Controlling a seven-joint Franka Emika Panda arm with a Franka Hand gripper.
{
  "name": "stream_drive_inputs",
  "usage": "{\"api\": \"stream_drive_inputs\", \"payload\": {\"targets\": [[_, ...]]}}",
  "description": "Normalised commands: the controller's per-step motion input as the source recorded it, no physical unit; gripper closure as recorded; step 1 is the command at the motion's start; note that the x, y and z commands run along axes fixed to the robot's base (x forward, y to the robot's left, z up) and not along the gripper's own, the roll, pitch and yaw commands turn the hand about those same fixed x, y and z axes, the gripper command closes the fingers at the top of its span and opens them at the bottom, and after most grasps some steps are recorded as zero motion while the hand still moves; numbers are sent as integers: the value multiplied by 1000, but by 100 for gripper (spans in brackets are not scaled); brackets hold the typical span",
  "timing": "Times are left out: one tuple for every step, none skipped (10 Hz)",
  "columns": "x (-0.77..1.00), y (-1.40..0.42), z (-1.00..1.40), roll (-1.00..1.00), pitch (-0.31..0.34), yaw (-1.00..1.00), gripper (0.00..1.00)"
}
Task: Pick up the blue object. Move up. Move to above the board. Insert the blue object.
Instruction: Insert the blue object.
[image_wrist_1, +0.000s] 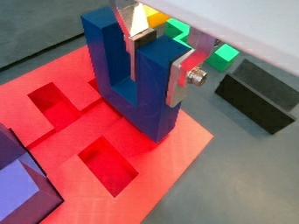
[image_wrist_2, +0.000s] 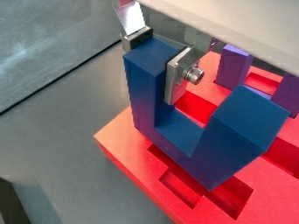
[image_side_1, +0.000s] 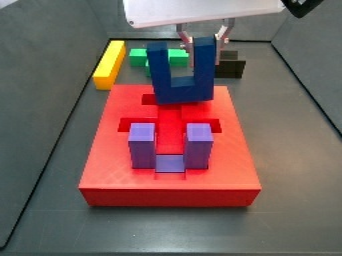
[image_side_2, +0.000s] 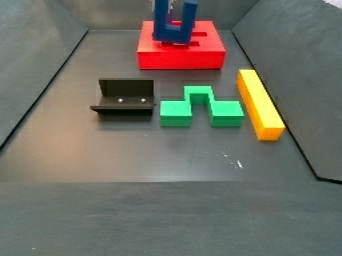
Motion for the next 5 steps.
{"api": "stream_drive_inputs", "payload": {"targets": [[-11, 260, 0, -64, 71, 106, 100], [-17, 283, 29, -29, 79, 46, 100], [-183, 111, 0, -44, 59, 0, 100], [-263, 0, -97, -94, 33, 0, 100], [-183, -14, -109, -70, 19, 29, 100]]}}
